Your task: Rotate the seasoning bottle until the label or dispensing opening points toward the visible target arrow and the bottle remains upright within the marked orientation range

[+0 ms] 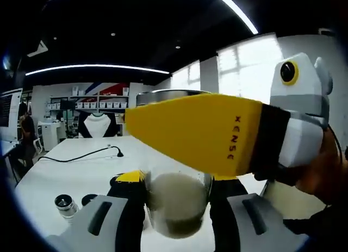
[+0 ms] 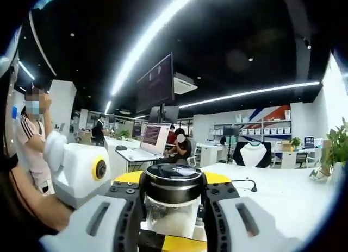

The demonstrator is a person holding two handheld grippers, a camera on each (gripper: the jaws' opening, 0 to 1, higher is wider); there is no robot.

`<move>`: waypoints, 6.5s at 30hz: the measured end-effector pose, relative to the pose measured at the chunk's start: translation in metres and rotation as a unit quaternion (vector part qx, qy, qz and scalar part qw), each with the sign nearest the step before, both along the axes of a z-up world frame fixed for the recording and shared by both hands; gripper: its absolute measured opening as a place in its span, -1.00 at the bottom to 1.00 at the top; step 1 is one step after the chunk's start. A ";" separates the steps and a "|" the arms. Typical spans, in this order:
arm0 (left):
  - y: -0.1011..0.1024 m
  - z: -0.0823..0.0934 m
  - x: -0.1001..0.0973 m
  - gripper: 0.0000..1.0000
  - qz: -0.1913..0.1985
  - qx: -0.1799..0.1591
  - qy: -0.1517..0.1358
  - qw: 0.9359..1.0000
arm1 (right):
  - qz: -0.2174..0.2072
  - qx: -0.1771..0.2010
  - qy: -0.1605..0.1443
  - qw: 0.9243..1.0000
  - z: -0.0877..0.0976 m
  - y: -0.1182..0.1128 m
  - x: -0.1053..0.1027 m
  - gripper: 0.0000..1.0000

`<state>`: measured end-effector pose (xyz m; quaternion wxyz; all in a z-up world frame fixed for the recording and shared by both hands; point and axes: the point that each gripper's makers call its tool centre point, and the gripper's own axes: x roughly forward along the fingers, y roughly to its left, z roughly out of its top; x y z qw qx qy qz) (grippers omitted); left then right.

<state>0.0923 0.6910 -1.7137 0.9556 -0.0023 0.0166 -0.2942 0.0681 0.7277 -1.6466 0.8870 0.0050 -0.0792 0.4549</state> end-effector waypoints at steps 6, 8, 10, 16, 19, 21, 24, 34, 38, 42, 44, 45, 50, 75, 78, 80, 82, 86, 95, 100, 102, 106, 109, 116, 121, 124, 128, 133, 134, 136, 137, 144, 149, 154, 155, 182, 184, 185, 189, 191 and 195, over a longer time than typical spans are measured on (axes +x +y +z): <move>0.000 -0.001 0.000 -0.06 -0.003 0.007 0.002 1.000 | 0.042 0.012 0.014 0.999 -0.001 -0.003 -0.001 -0.27; -0.001 -0.001 0.000 -0.06 -0.006 0.007 0.002 1.000 | 0.055 0.017 0.016 0.998 0.000 -0.005 -0.002 -0.27; -0.002 -0.001 0.000 -0.06 -0.011 0.005 0.004 1.000 | 0.064 0.017 0.015 0.998 0.000 -0.006 -0.003 -0.28; -0.004 -0.001 -0.002 -0.07 -0.023 0.002 0.008 1.000 | 0.114 0.001 -0.003 0.994 0.001 -0.005 -0.009 -0.28; -0.006 0.001 -0.004 -0.08 -0.034 0.000 0.008 0.999 | 0.143 -0.002 -0.009 0.990 0.003 -0.006 -0.013 -0.28; -0.007 0.003 -0.005 -0.09 -0.039 -0.001 0.005 0.999 | 0.157 -0.005 -0.010 0.988 0.004 -0.007 -0.014 -0.29; -0.010 0.005 -0.007 -0.09 -0.048 -0.004 0.000 0.999 | 0.174 -0.025 -0.027 0.984 0.007 -0.007 -0.019 -0.29; -0.016 0.010 -0.009 -0.07 -0.066 0.011 -0.021 0.998 | 0.211 -0.032 -0.038 0.976 0.008 -0.008 -0.027 -0.29; -0.016 0.006 -0.009 -0.08 -0.062 0.024 -0.020 0.998 | 0.213 -0.029 -0.037 0.976 0.004 -0.009 -0.027 -0.28; -0.014 0.007 -0.007 -0.09 -0.047 0.026 -0.024 0.998 | 0.203 -0.036 -0.050 0.977 0.005 -0.007 -0.028 -0.26; -0.011 0.007 -0.004 -0.09 -0.034 0.022 -0.020 0.999 | 0.184 -0.038 -0.049 0.981 0.005 -0.005 -0.024 -0.26; -0.010 0.006 -0.002 -0.09 -0.029 0.023 -0.019 0.999 | 0.170 -0.043 -0.045 0.983 0.004 -0.005 -0.021 -0.25; -0.004 0.000 0.005 -0.09 -0.006 0.017 0.002 1.000 | 0.098 -0.067 -0.033 0.992 -0.004 -0.003 -0.009 -0.09; -0.004 -0.002 -0.001 -0.09 -0.015 0.031 0.007 0.999 | 0.096 -0.001 0.028 0.995 -0.014 -0.013 0.001 -0.29; -0.009 -0.003 -0.004 -0.09 -0.036 0.027 0.013 0.999 | 0.130 -0.009 0.021 0.991 -0.015 -0.014 -0.005 -0.29; -0.011 -0.003 -0.005 -0.09 -0.048 0.023 0.016 0.998 | 0.151 -0.012 0.015 0.988 -0.014 -0.014 -0.009 -0.29; -0.014 -0.003 -0.007 -0.08 -0.058 0.022 0.015 0.998 | 0.173 -0.020 0.003 0.985 -0.013 -0.014 -0.014 -0.29; -0.020 -0.002 -0.010 -0.06 -0.086 0.014 0.017 0.996 | 0.204 -0.032 -0.007 0.978 -0.012 -0.013 -0.021 -0.29; -0.020 -0.006 -0.009 -0.08 -0.079 0.018 0.017 0.997 | 0.217 -0.042 -0.005 0.975 -0.017 -0.011 -0.022 -0.27; -0.009 -0.011 -0.001 -0.08 -0.040 0.022 0.028 0.999 | 0.173 -0.028 0.012 0.984 -0.020 -0.010 -0.014 -0.27; -0.005 -0.012 0.001 -0.08 -0.026 0.020 0.032 0.999 | 0.154 -0.013 0.014 0.988 -0.015 -0.009 -0.014 -0.26; 0.003 -0.013 0.005 -0.08 -0.005 0.023 0.036 0.999 | 0.101 -0.003 0.013 0.995 -0.011 -0.010 -0.008 -0.27; 0.006 -0.014 0.006 -0.08 0.005 0.026 0.035 0.999 | 0.056 -0.018 -0.001 0.998 -0.011 -0.005 -0.007 -0.31; 0.011 -0.011 0.006 -0.08 0.018 0.030 0.028 0.999 | 0.025 -0.044 -0.018 0.999 -0.013 0.005 -0.006 -0.21; 0.012 -0.011 0.005 -0.08 0.019 0.036 0.023 0.999 | 0.028 -0.011 0.019 0.999 -0.015 0.006 0.001 -0.23; 0.013 -0.011 0.005 -0.08 0.020 0.042 0.021 0.999 | 0.029 0.000 0.032 0.999 -0.015 0.004 0.005 -0.26; 0.013 -0.010 0.006 -0.08 0.020 0.050 0.017 0.998 | 0.045 0.004 0.037 0.998 -0.014 0.002 0.006 -0.28; 0.010 -0.009 0.005 -0.08 0.011 0.050 0.015 0.999 | 0.072 -0.001 0.035 0.997 -0.014 -0.001 0.004 -0.28; 0.009 -0.009 0.005 -0.09 0.009 0.050 0.016 0.999 | 0.078 0.000 0.036 0.996 -0.014 -0.003 0.004 -0.29; 0.007 -0.010 0.004 -0.09 0.002 0.051 0.017 0.999 | 0.088 -0.001 0.038 0.995 -0.014 -0.004 0.004 -0.29; 0.006 -0.010 0.004 -0.09 -0.001 0.051 0.017 0.999 | 0.093 -0.002 0.038 0.995 -0.014 -0.005 0.004 -0.29; -0.002 -0.015 0.002 -0.10 -0.027 0.042 0.034 0.998 | 0.136 -0.013 0.038 0.990 -0.019 -0.009 0.000 -0.29; -0.011 -0.013 -0.002 -0.10 -0.054 0.030 0.034 0.997 | 0.182 -0.020 0.017 0.983 -0.016 -0.012 -0.008 -0.29; -0.014 -0.013 -0.003 -0.09 -0.056 0.040 0.033 0.997 | 0.207 -0.028 0.012 0.978 -0.016 -0.013 -0.012 -0.29; -0.014 -0.013 -0.002 -0.09 -0.056 0.042 0.034 0.997 | 0.210 -0.030 0.011 0.977 -0.017 -0.012 -0.012 -0.29; 0.005 -0.015 0.004 -0.10 0.034 0.095 0.009 0.995 | 0.008 -0.008 0.060 0.998 -0.021 -0.003 0.006 -0.22; 0.007 -0.016 0.005 -0.10 0.035 0.096 0.009 0.995 | 0.009 0.000 0.068 0.998 -0.022 -0.003 0.009 -0.22; 0.008 -0.016 0.005 -0.10 0.035 0.096 0.009 0.995 | 0.011 0.001 0.069 0.998 -0.022 -0.004 0.010 -0.22; 0.007 -0.017 0.004 -0.10 0.029 0.095 0.009 0.995 | 0.025 -0.007 0.068 0.997 -0.023 -0.004 0.009 -0.24; 0.006 -0.016 0.003 -0.10 0.024 0.093 0.008 0.995 | 0.036 -0.010 0.067 0.997 -0.022 -0.007 0.009 -0.24; 0.001 -0.014 0.002 -0.11 0.011 0.085 0.007 0.996 | 0.055 -0.020 0.059 0.997 -0.020 -0.010 0.008 -0.24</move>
